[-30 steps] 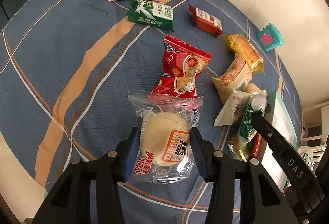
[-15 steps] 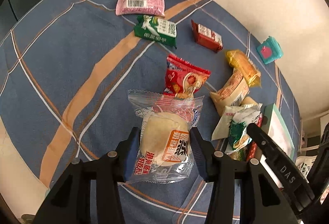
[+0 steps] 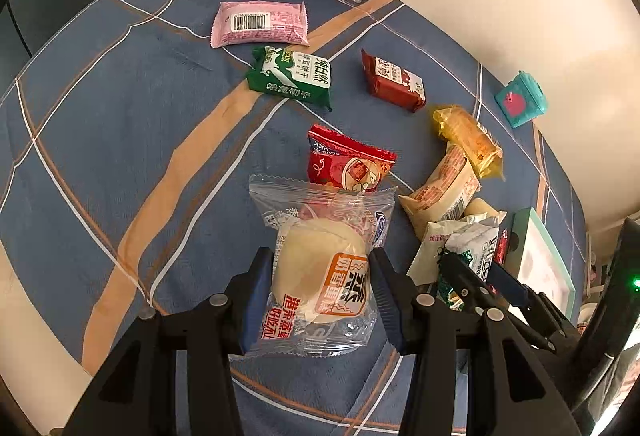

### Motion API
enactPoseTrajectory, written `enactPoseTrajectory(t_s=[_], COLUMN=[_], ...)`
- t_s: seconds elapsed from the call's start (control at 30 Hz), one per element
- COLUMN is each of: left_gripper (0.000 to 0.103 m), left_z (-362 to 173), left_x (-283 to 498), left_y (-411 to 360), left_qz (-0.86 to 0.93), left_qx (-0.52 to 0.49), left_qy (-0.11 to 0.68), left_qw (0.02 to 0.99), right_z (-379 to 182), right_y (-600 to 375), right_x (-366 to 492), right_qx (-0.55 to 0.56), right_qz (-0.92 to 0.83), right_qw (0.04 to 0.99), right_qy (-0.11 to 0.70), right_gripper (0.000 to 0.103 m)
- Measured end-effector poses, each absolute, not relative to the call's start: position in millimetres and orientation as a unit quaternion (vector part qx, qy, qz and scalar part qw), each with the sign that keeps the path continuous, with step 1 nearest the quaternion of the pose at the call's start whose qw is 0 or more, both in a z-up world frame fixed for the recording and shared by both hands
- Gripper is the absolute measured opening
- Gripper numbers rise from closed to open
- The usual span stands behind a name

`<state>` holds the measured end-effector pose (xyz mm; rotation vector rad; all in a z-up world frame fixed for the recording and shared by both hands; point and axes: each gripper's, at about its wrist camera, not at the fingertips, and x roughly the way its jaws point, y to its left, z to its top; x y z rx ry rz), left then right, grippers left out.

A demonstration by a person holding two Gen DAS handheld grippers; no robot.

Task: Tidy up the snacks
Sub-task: 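Grasp the green-and-white cracker pack with the right gripper while the left gripper holds the bun, then carry the bun and cracker pack over the tray and open both grippers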

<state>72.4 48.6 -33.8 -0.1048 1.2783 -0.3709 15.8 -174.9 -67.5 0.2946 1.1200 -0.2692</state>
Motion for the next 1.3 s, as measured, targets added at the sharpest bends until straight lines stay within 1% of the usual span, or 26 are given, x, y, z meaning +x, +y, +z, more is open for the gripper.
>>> enactPoseTrajectory(t_s=[0.13,0.3,0.57,0.7,0.93,1.3], left_gripper=[0.050,0.050,0.051,0.051,0.051,0.051], left_z=[-31.9,-24.8,-1.4,6.9,13.2,-5.9], left_x=[72.3,70.8,68.3,65.9,51.7,10.4], left_y=[48.4,44.0,15.7,-7.2,-76.3,-203.2], left_qz=[-0.166,-0.162,-0.170,-0.178,-0.235,-0.336], left_qx=[-0.042,-0.036,-0.026,-0.014,0.007,0.064], left_qy=[0.590,0.586,0.569,0.565,0.565,0.564], left_qw=[0.789,0.793,0.804,0.806,0.791,0.751], right_z=[-70.5,-60.5,-25.7,-14.6,-14.7,-35.7], right_y=[-184.2,-184.8,-211.4,-239.8,-304.7,-404.0], right_x=[11.2,7.4,-17.6,-39.1,-81.9,-154.8], right_qx=[0.171,0.182,0.261,0.295,0.291,0.311], right_qz=[-0.125,-0.122,-0.130,-0.168,-0.275,-0.423], right_qw=[0.823,0.823,0.816,0.803,0.773,0.705], right_qy=[0.527,0.524,0.499,0.490,0.493,0.477], right_gripper=[0.057,0.054,0.054,0.054,0.054,0.054])
